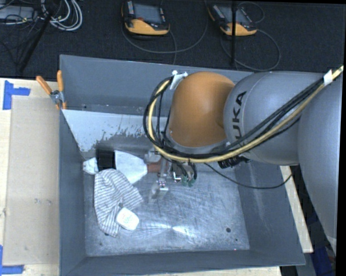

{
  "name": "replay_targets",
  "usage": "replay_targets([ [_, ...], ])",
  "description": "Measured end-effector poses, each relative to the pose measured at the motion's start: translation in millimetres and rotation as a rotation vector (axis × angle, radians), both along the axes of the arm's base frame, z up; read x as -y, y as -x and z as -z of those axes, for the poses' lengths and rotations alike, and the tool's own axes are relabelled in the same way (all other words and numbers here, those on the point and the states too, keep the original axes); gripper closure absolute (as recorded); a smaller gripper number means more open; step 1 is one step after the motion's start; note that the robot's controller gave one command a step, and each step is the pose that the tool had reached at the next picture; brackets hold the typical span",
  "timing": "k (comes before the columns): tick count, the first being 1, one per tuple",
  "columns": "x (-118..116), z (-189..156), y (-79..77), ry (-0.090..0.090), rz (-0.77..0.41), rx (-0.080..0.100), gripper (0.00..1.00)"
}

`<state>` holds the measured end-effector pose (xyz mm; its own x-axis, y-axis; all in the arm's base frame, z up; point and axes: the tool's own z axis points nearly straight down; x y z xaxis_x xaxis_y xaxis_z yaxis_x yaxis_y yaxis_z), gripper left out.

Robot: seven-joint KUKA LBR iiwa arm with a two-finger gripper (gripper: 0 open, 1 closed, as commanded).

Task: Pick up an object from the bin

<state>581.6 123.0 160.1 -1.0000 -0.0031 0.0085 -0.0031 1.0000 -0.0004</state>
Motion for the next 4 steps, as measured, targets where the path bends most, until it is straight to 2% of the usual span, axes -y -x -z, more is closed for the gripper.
replay_targets([
  [1,1,-4,-1.8,-0.001,0.003,0.007,0.0],
  [2,-28,56,8.0,-0.001,-0.063,0.012,0.0],
  [3,-33,62,11.0,-0.001,-0.081,0.009,0.0],
  [4,-77,71,-7.3,0.017,-0.315,-0.002,0.0],
])
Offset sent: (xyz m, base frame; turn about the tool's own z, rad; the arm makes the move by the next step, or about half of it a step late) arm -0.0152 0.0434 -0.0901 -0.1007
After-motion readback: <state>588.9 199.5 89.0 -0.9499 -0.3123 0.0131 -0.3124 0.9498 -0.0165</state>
